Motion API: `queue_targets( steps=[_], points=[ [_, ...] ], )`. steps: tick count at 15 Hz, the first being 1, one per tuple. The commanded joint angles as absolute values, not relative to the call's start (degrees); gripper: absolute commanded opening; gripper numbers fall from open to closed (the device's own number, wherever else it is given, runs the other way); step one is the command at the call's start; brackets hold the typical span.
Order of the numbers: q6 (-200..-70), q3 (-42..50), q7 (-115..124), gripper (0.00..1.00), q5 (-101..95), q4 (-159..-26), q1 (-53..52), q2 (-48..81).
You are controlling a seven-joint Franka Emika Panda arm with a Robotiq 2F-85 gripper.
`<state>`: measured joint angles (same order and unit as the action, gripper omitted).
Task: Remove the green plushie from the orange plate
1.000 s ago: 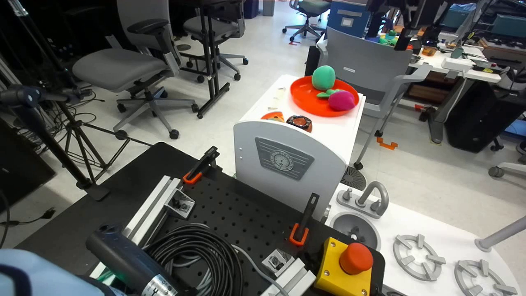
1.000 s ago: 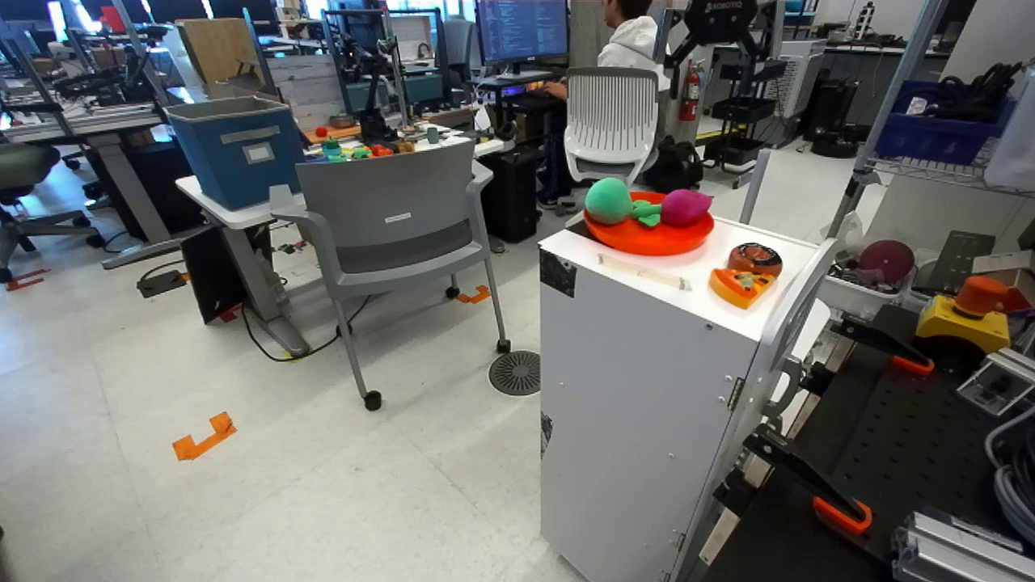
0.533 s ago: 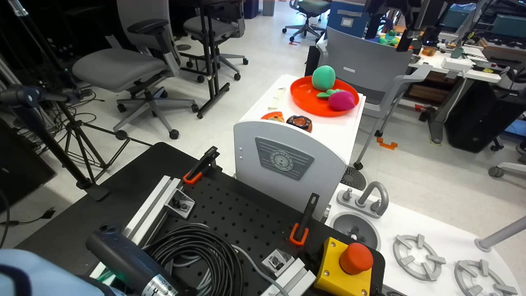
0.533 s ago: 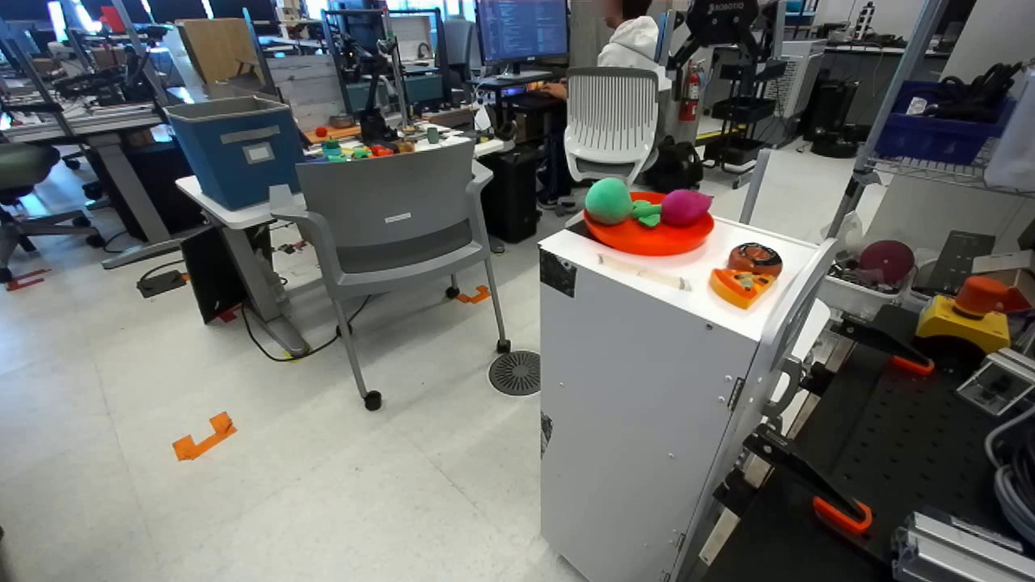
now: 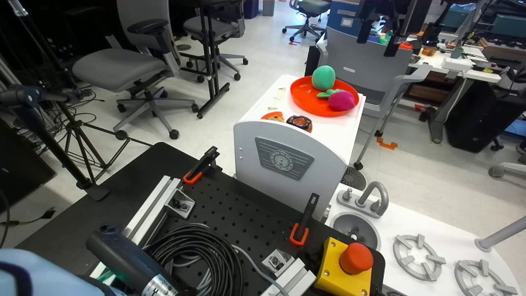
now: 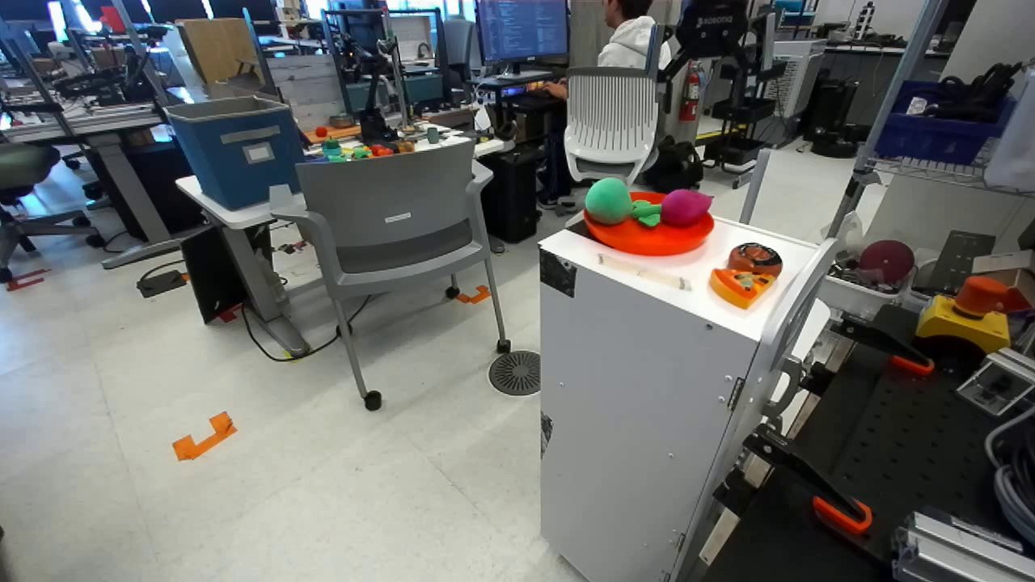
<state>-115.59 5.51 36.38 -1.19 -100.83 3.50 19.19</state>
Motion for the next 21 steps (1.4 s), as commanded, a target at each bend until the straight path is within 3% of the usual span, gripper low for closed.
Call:
queue_targets(
  steps=[1, 21],
  points=[
    [-115.1, 5.9, 40.3, 1.00, -0.3, -98.6, 1.3, 21.7],
    [-117.4, 6.6, 48.8, 1.00, -3.7, -92.4, -3.0, 29.0]
  ],
)
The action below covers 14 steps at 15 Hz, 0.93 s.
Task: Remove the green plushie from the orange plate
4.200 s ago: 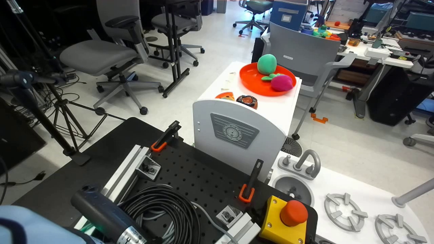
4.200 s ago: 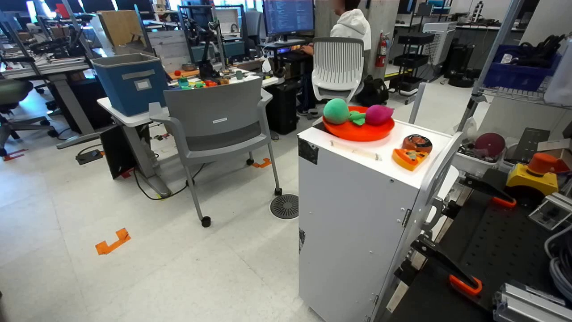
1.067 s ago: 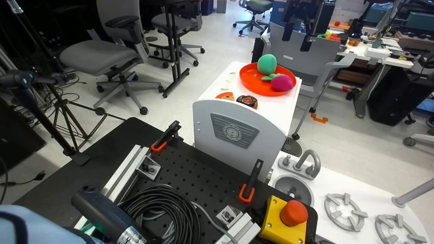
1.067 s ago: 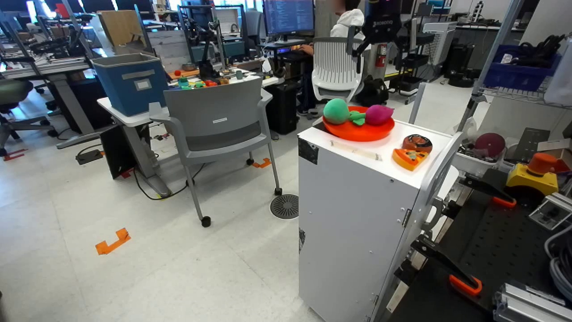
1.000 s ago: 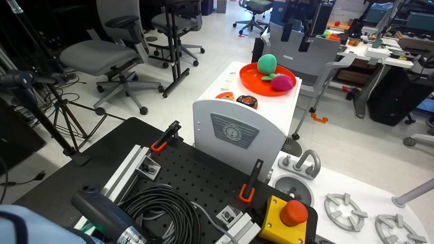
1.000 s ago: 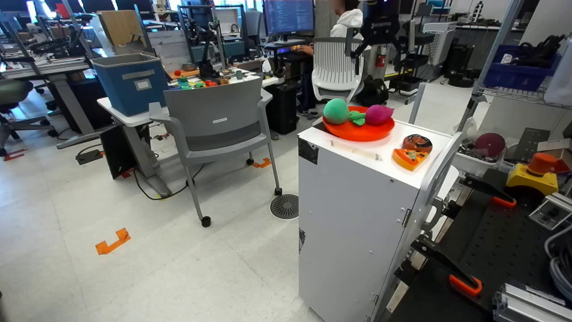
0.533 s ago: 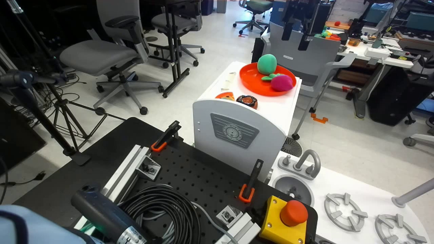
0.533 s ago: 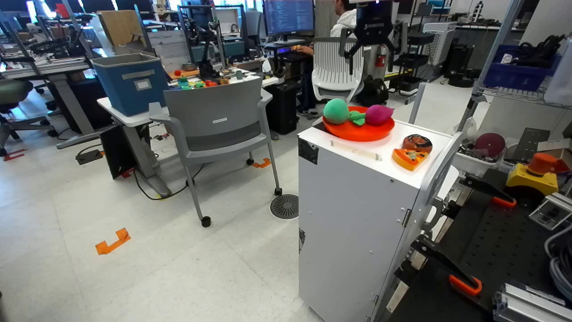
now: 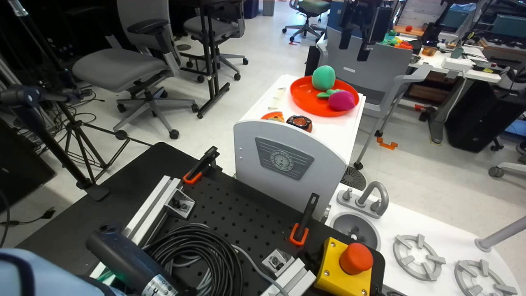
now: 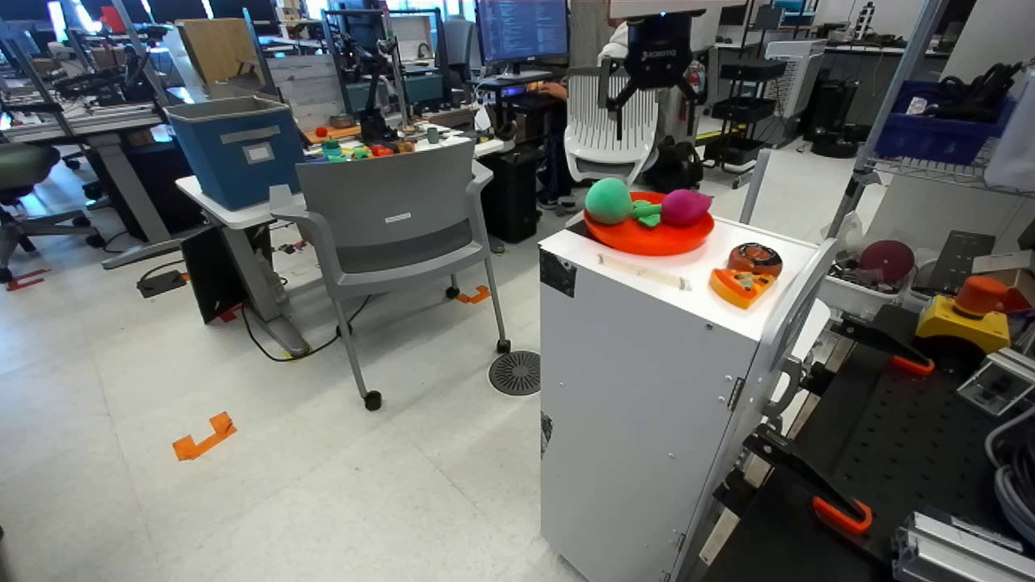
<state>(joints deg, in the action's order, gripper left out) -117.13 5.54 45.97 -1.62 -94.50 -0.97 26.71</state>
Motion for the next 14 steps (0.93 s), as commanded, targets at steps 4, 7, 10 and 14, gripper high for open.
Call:
queue_targets(
  steps=[4, 7, 10, 14],
  points=[
    [-116.8, 6.7, 51.3, 1.00, -6.9, -91.6, -4.8, 30.8],
    [-116.2, 6.8, 52.1, 1.00, -8.4, -91.1, -5.7, 32.0],
    [-116.3, 7.2, 52.9, 1.00, -9.8, -91.0, -6.3, 32.5],
    [-115.9, 7.5, 54.4, 1.00, -11.4, -90.9, -6.6, 32.6]
  ],
)
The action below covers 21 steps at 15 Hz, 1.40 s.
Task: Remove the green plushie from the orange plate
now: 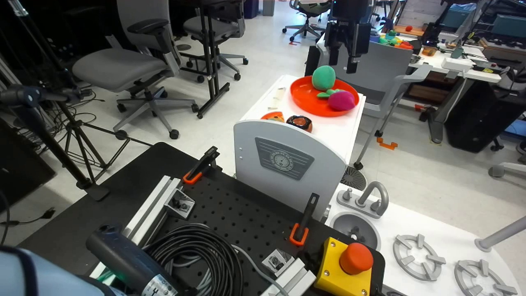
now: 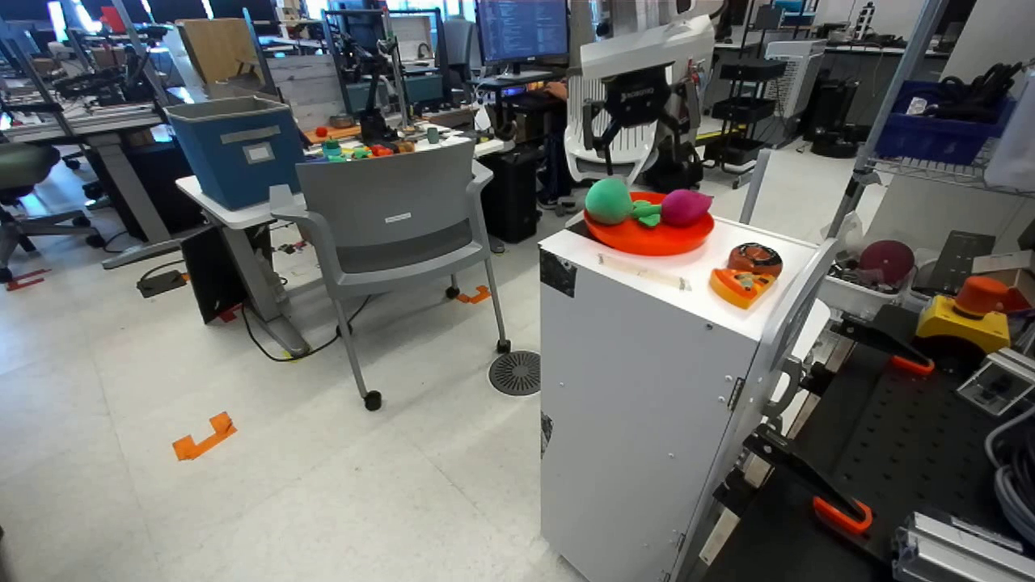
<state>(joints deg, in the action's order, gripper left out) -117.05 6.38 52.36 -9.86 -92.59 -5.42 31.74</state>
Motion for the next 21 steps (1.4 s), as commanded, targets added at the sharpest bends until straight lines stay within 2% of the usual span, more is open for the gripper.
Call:
queue_targets(
  steps=[1, 16, 17, 18, 21],
  points=[
    [-115.7, 7.3, 54.4, 1.00, -10.9, -90.9, -6.5, 32.6],
    [-116.8, 6.0, 54.7, 1.00, -8.4, -90.1, -5.9, 33.4],
    [-116.8, 6.0, 54.8, 0.88, -8.4, -89.8, -6.0, 33.5],
    [-116.6, 6.0, 54.7, 0.72, -8.4, -89.5, -5.9, 33.7],
    [-116.3, 5.9, 54.2, 0.49, -8.2, -88.9, -5.8, 34.1]
  ],
)
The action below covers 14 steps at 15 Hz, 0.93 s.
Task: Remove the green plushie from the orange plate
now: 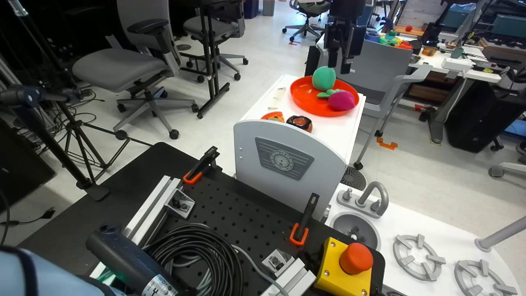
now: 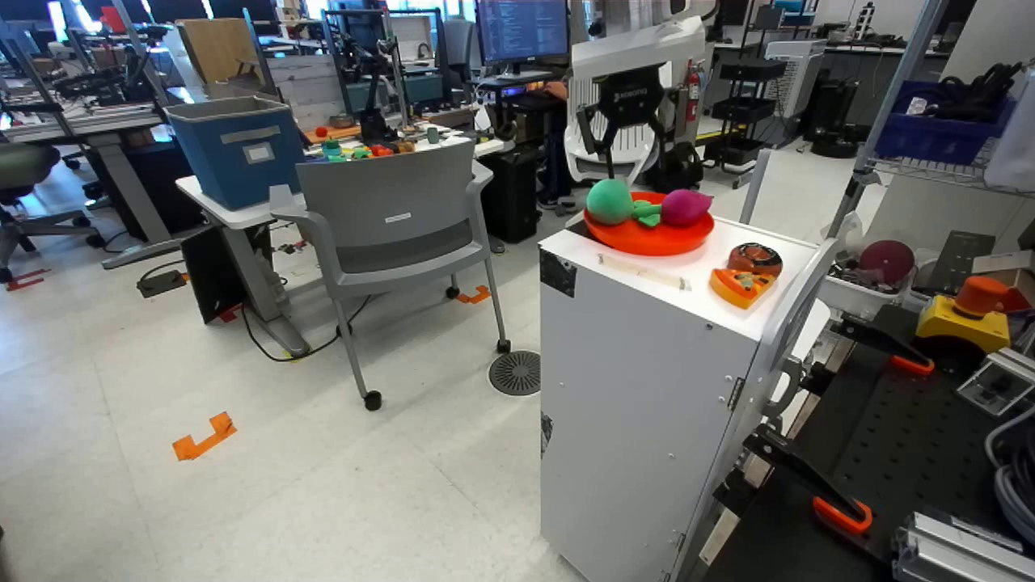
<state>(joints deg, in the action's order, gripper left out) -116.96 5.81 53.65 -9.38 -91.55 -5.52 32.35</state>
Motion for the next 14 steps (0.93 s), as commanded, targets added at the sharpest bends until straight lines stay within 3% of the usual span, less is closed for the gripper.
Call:
queue_targets(
  steps=[1, 6, 14],
  points=[
    [-116.2, 5.9, 54.1, 0.42, -8.1, -88.7, -5.7, 34.2],
    [-116.2, 5.9, 54.0, 0.03, -8.1, -87.8, -5.8, 34.8],
    [-116.6, 5.9, 54.1, 0.00, -8.1, -87.8, -5.8, 34.8]
  ],
)
